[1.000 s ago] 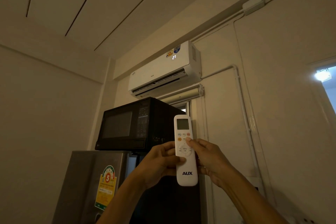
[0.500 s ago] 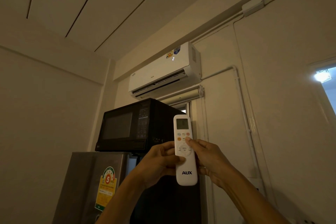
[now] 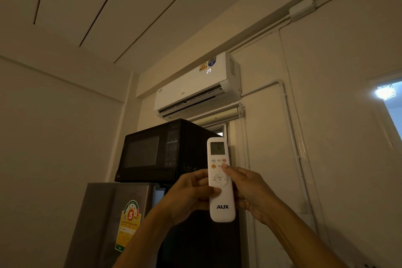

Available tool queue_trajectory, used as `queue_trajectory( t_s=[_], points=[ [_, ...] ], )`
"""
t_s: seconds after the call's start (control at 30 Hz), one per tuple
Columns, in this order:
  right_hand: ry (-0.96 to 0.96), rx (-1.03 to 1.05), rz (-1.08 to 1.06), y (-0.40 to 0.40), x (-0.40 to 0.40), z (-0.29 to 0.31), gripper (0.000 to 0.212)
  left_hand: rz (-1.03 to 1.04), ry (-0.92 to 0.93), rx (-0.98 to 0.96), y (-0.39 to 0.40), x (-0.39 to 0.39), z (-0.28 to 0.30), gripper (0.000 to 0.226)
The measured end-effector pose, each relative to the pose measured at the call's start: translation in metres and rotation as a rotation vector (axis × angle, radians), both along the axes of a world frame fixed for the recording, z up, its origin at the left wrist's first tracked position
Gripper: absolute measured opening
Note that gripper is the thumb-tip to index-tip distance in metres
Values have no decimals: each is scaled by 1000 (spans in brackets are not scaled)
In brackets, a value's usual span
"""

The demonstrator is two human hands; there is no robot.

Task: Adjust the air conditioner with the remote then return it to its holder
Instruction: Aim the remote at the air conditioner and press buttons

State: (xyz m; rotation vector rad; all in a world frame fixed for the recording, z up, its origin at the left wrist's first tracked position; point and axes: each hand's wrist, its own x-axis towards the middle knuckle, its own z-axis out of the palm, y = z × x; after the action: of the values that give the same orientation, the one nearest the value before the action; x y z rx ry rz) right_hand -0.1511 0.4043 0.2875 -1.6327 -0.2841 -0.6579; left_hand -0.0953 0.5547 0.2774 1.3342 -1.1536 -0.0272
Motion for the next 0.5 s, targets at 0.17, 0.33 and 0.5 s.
queue_trajectory(
  t_s=[0.17, 0.33, 0.5],
  points=[
    [1, 2, 16, -1, -1, -2, 18, 8, 1, 7, 1, 0, -1, 38],
    [1, -1, 17, -1, -2, -1, 10, 7, 0, 1, 1, 0, -2, 39],
    [6, -1, 24, -1, -3, -2, 9, -3, -2, 5, 1, 0, -2, 39]
  ],
)
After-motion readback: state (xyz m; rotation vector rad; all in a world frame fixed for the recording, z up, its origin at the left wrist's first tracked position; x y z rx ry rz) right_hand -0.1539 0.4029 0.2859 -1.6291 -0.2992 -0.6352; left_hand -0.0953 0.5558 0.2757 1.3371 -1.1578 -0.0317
